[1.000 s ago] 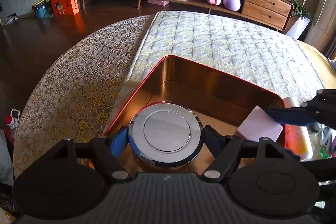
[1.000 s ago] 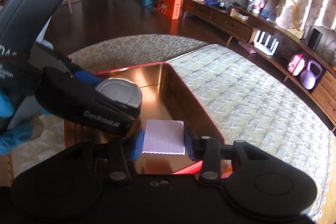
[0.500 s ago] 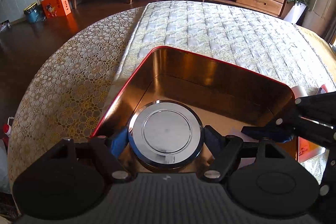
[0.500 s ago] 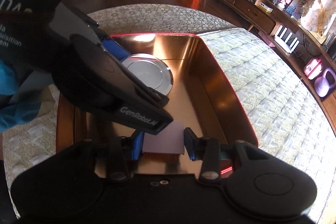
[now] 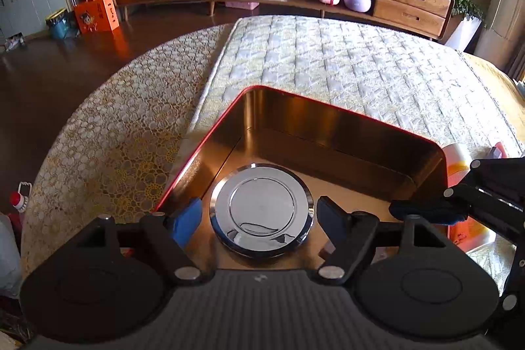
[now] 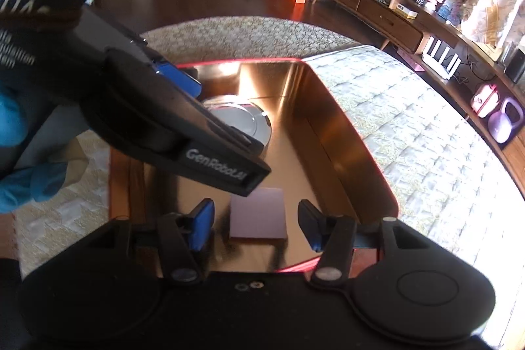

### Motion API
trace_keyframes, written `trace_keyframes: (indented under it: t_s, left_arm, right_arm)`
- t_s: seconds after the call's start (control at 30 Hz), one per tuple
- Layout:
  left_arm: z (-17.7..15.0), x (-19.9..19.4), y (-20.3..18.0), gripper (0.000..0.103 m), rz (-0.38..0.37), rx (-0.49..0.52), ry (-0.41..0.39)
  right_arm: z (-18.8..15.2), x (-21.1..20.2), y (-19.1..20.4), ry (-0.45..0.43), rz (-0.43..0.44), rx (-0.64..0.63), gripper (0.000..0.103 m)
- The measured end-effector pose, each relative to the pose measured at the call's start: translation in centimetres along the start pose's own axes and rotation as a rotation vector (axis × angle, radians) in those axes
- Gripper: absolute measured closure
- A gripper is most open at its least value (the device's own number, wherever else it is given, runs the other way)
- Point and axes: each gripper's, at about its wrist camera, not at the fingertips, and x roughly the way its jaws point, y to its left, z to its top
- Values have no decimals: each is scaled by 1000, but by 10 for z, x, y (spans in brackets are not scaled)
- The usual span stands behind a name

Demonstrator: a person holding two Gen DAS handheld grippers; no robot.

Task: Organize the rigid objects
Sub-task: 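Carry the silver tin into the red box with the left tool while the right drops the sponge there, then withdraw both tools from the red box toward the bottle and nail clipper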

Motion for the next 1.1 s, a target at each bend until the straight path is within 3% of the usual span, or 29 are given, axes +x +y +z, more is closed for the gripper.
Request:
trace_keyframes:
  t_s: [0.53,0.73,0.8,1.1]
  left_arm:
    - [-14,-72,-9,26,-39,-26,-117]
    - [-26,-98,-20,25,-71,-18,-154]
    - [-31,-106,-25,20,-81,-17,-166]
    - [-57,-124,-51,19,-140,-13,-188]
  right_arm:
    - [-17,-67,0,-123,16,131,28]
    - [-39,-101,2,-173,10,187,17]
    - [-50,-112,1,-186,11,210,16]
    - [-94,-154,-2,-235,-32,280,7]
